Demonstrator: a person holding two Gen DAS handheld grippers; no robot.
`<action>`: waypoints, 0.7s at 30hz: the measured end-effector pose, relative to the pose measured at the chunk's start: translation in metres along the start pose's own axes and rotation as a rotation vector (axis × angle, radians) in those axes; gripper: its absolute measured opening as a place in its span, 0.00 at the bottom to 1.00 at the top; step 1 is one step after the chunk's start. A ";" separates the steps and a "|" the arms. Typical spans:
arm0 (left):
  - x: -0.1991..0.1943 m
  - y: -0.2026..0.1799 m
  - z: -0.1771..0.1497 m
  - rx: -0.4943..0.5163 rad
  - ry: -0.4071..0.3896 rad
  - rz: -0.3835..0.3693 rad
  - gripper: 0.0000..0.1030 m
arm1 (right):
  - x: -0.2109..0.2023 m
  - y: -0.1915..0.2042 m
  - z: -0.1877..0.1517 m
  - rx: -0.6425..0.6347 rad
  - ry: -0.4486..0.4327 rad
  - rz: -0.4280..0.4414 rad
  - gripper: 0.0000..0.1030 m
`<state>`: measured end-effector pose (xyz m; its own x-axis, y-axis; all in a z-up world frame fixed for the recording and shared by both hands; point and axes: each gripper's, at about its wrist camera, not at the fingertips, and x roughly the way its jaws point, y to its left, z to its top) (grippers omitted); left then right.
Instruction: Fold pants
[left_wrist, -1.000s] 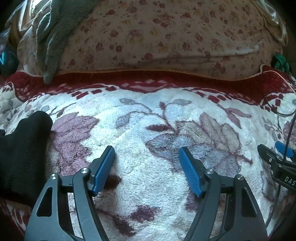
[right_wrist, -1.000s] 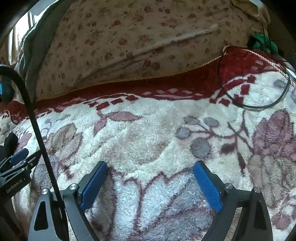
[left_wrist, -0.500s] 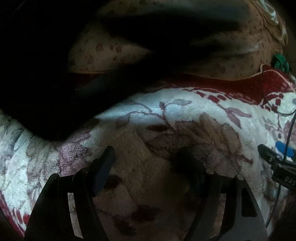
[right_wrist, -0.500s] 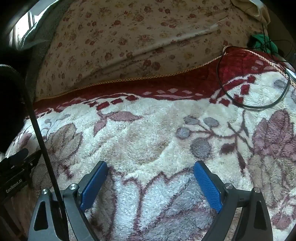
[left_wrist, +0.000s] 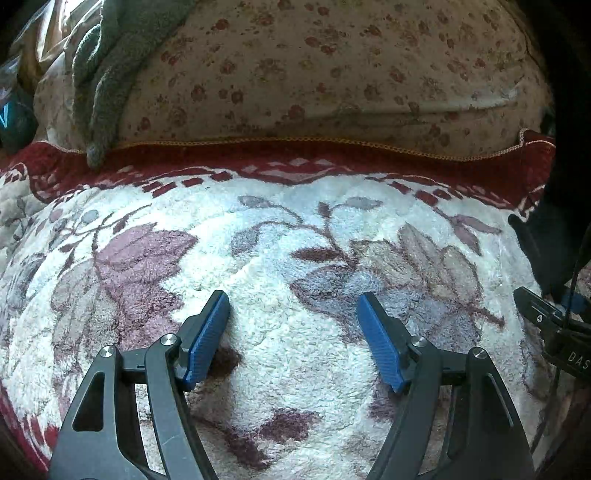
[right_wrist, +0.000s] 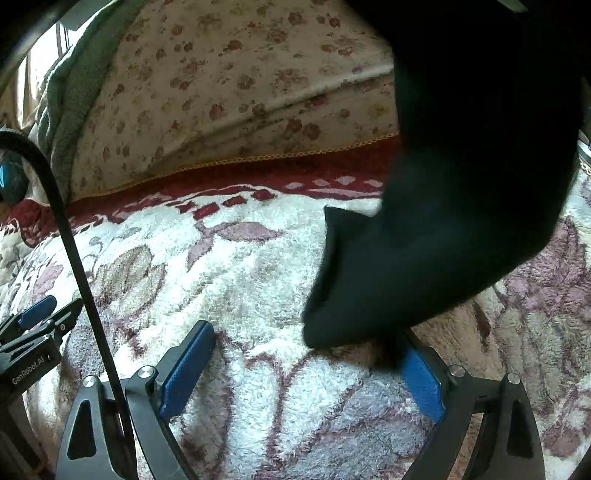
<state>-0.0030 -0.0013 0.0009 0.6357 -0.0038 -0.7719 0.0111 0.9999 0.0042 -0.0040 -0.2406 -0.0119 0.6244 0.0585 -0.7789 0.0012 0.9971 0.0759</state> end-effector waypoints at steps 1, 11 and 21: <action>0.001 0.000 0.000 0.001 0.001 0.001 0.70 | 0.000 0.000 0.000 0.000 0.000 0.000 0.91; 0.004 -0.001 0.003 -0.002 0.001 -0.003 0.70 | 0.000 0.001 0.003 0.001 0.002 -0.001 0.91; 0.004 -0.001 0.002 -0.001 0.001 0.000 0.71 | 0.000 0.002 0.003 0.000 0.002 -0.002 0.91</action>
<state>0.0013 -0.0022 -0.0006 0.6346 -0.0043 -0.7728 0.0109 0.9999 0.0035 -0.0018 -0.2392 -0.0102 0.6226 0.0568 -0.7804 0.0023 0.9972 0.0745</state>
